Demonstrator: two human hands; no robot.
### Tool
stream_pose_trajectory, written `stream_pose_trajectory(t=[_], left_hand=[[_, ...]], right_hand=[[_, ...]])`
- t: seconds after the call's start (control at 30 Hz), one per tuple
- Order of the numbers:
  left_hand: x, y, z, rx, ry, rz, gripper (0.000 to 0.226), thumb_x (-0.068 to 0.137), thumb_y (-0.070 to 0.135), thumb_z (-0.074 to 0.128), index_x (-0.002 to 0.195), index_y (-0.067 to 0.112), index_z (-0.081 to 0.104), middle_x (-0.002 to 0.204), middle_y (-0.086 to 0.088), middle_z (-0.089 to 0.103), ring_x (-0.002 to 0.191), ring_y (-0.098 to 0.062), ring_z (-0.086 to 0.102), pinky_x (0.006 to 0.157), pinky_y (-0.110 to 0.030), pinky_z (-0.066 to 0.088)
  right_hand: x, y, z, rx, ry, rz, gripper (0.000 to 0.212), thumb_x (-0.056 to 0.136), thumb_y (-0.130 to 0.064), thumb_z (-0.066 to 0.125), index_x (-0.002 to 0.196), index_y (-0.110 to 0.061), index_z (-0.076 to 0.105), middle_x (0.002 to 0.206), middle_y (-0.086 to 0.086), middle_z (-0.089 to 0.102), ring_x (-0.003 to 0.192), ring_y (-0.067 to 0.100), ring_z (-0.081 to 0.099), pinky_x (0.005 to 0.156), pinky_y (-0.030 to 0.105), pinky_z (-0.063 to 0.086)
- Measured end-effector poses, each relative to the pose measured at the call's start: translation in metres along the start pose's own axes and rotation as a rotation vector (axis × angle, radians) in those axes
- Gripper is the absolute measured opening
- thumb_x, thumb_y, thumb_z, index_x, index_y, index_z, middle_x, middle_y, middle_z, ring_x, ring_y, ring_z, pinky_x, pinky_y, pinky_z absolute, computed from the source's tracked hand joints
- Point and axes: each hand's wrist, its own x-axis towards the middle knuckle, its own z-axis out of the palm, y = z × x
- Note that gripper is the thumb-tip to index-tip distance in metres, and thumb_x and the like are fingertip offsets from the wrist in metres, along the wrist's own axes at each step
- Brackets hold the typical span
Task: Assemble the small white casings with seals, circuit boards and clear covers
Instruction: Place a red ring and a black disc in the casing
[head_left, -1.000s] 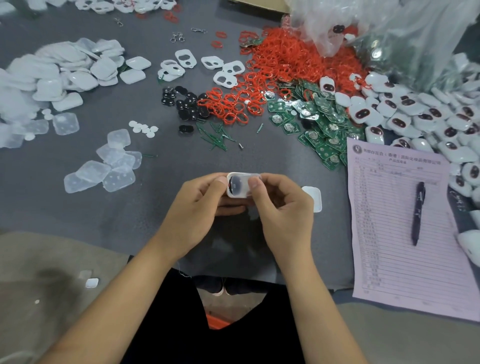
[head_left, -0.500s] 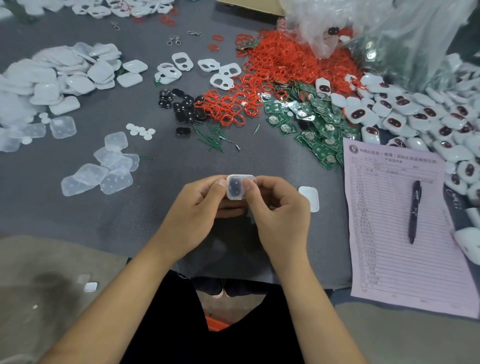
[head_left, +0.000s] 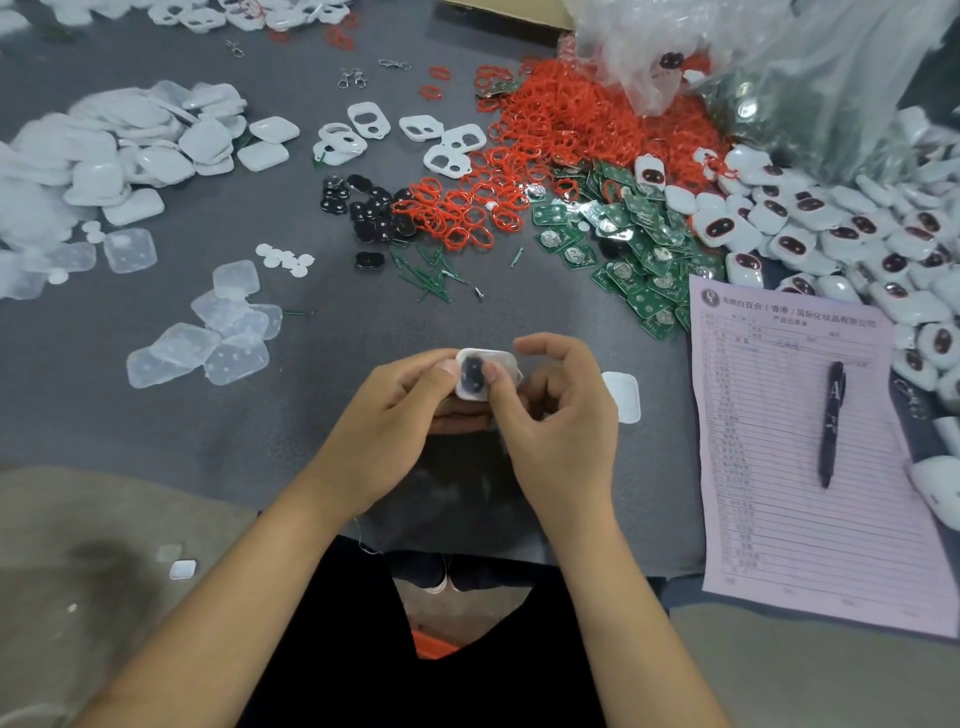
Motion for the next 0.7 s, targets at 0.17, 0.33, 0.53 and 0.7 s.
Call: stream_pose_trajectory(t=[0.17, 0.33, 0.53, 0.7], left_hand=[[-0.0026, 0.0036, 0.0004, 0.038, -0.012, 0.024, 0.033, 0.108, 0.013, 0.044, 0.13, 0.009, 0.068, 0.12, -0.01, 0.076, 0.116, -0.026, 0.071, 0.093, -0.03, 0.059], [-0.0022, 0.0011, 0.0017, 0.086, 0.002, 0.058, 0.029, 0.107, 0.002, 0.051, 0.127, 0.012, 0.068, 0.113, -0.007, 0.078, 0.111, -0.021, 0.074, 0.091, -0.026, 0.059], [-0.0004, -0.0003, -0.0007, 0.101, 0.034, 0.039, 0.027, 0.108, 0.01, 0.052, 0.127, 0.017, 0.07, 0.112, -0.005, 0.078, 0.108, -0.021, 0.075, 0.088, -0.028, 0.061], [-0.0008, 0.0014, -0.0009, 0.128, 0.028, 0.034, 0.026, 0.106, 0.014, 0.054, 0.122, 0.022, 0.072, 0.11, -0.002, 0.078, 0.107, -0.019, 0.075, 0.087, -0.026, 0.061]], right_hand=[[0.0, 0.0025, -0.0004, -0.024, -0.027, 0.005, 0.023, 0.091, -0.03, 0.075, 0.102, -0.038, 0.056, 0.054, -0.01, 0.049, 0.048, 0.007, 0.046, 0.052, 0.01, 0.032], [-0.0004, 0.0038, 0.0, -0.044, -0.064, 0.016, 0.014, 0.094, -0.036, 0.066, 0.106, -0.033, 0.06, 0.058, -0.008, 0.047, 0.051, 0.008, 0.045, 0.053, 0.014, 0.033], [0.0022, 0.001, -0.0041, 0.047, -0.004, 0.04, 0.009, 0.098, -0.021, 0.062, 0.098, -0.026, 0.07, 0.067, 0.002, 0.058, 0.058, 0.011, 0.052, 0.056, 0.017, 0.041], [0.0023, 0.0021, -0.0032, 0.043, 0.008, 0.071, 0.011, 0.096, -0.02, 0.065, 0.096, -0.028, 0.072, 0.084, -0.002, 0.07, 0.071, 0.014, 0.064, 0.066, 0.018, 0.047]])
